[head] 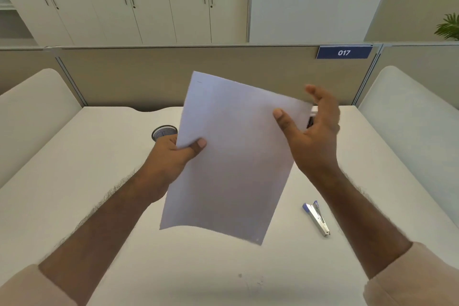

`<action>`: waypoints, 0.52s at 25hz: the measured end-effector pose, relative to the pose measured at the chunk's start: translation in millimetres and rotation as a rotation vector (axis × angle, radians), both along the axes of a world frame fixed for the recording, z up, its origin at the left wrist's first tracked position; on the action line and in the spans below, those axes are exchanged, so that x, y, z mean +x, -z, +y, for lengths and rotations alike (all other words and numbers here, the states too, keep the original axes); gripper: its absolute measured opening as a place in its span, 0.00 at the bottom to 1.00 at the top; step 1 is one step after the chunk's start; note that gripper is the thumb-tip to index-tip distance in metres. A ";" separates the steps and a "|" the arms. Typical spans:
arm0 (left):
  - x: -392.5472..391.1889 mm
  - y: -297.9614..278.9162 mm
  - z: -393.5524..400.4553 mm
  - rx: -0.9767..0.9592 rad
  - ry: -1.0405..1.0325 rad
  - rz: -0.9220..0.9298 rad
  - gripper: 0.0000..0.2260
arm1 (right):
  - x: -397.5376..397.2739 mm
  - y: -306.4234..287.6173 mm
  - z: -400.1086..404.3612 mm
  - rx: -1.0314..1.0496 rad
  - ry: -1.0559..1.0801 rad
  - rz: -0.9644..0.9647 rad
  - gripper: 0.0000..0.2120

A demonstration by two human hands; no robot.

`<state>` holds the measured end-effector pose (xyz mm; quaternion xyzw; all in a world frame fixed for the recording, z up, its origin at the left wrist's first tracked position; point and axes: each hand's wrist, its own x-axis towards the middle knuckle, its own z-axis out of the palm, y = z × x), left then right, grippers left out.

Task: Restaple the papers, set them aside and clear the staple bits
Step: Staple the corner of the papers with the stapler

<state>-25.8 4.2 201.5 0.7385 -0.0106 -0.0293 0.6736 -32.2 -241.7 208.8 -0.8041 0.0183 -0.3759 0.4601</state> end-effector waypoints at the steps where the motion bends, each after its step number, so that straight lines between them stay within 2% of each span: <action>1: 2.6 1.4 0.0 -0.049 -0.024 0.012 0.03 | 1.1 8.6 -4.1 0.059 0.030 0.036 0.33; 4: 9.4 6.0 -3.1 -0.152 -0.086 0.046 0.06 | 3.2 33.9 -7.7 0.338 -0.154 0.247 0.40; 6: 14.6 9.2 -5.6 -0.217 -0.118 0.078 0.08 | 1.3 52.2 -6.6 0.446 -0.332 0.406 0.39; 8: 21.4 12.3 -7.3 -0.290 -0.149 0.102 0.11 | -5.1 71.0 -4.2 0.492 -0.454 0.512 0.32; 10: 27.4 14.9 -9.1 -0.349 -0.186 0.112 0.12 | -13.1 88.1 0.4 0.492 -0.491 0.556 0.22; 13: 36.0 18.0 -16.2 -0.385 -0.193 0.132 0.04 | -15.0 100.5 3.2 0.567 -0.471 0.545 0.14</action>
